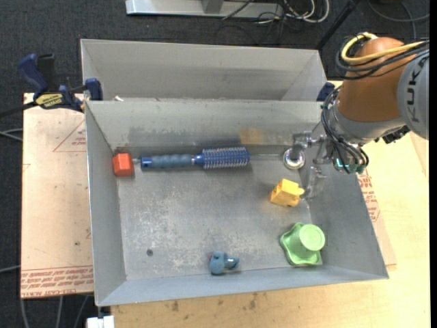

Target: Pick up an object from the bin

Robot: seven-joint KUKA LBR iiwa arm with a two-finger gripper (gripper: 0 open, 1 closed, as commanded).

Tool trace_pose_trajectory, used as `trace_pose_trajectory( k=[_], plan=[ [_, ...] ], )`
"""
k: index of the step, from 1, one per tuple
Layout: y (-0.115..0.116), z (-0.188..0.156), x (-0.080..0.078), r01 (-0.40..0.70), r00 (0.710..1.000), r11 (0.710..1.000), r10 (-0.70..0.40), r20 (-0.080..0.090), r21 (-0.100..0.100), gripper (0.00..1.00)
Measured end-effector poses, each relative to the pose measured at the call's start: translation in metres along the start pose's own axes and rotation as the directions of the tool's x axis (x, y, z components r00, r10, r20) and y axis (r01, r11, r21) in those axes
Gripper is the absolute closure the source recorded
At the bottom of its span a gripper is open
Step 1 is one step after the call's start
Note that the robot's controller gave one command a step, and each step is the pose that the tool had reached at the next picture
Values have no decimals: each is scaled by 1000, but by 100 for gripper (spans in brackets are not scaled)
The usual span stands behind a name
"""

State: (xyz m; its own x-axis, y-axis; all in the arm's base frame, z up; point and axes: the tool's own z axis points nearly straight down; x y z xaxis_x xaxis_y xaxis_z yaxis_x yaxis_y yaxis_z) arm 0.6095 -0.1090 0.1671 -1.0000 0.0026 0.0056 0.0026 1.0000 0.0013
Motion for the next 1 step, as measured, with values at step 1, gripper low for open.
trace_pose_trajectory(
  k=[1],
  plan=[
    [6, 98, 16, 340, 940, 940, -340, 5, 1, 0]
  ],
)
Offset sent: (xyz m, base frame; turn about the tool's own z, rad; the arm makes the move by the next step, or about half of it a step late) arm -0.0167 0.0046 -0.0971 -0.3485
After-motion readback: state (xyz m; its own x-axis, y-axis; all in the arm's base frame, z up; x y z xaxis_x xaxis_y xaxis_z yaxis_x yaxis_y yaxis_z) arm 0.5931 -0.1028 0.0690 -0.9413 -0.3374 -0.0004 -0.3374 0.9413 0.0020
